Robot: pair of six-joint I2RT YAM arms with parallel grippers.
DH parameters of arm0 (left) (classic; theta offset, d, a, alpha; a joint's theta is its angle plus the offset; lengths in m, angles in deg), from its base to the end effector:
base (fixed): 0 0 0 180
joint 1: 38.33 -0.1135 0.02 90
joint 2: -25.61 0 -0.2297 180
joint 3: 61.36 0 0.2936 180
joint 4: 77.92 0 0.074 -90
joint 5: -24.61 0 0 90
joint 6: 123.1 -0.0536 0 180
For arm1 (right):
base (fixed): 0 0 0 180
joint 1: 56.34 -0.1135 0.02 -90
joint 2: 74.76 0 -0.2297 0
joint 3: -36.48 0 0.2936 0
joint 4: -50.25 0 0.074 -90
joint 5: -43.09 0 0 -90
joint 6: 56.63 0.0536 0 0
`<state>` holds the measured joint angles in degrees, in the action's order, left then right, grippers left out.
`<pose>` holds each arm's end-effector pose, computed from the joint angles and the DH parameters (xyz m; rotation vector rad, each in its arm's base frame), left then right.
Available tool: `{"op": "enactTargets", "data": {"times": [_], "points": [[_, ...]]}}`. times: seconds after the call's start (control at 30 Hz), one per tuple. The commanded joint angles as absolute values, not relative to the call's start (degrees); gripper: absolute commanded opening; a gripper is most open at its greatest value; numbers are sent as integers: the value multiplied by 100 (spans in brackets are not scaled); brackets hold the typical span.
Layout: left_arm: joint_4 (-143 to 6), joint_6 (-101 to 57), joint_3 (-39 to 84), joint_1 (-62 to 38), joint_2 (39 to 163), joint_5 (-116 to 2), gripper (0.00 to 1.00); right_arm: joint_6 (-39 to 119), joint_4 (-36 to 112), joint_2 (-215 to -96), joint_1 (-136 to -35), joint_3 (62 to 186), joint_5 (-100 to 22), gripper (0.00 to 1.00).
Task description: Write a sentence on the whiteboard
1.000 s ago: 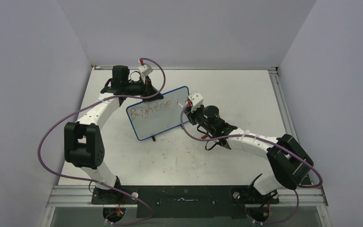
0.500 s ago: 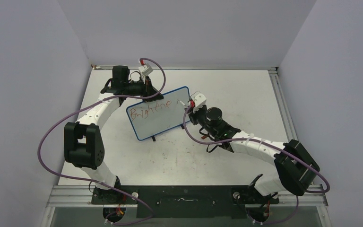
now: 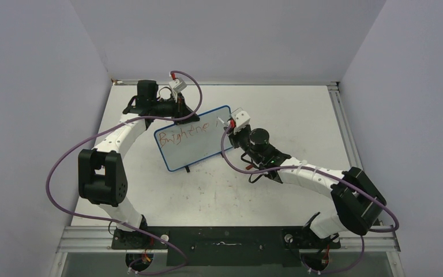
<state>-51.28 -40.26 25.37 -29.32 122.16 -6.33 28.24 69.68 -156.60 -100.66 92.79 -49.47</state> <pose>0.4048 -0.1107 0.2313 0.8384 1.8801 -1.1372 0.2729 0.2632 0.2008 -0.6797 1.5577 0.4764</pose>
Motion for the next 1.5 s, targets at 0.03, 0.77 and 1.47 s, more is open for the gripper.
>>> {"op": "enactTargets", "data": {"times": [0.03,0.77,1.47], "points": [[-4090,-4092,2294,-2822,12317,-671,0,2817,7319,-15767,-10094,9522,-4967,5],[-4102,-4088,2294,-2836,12326,-783,0,2881,7472,-15592,-10182,9126,-5321,5],[-4112,-4092,2277,-2832,12299,-765,0,2859,7374,-16054,-10164,9257,-5393,5]]}}
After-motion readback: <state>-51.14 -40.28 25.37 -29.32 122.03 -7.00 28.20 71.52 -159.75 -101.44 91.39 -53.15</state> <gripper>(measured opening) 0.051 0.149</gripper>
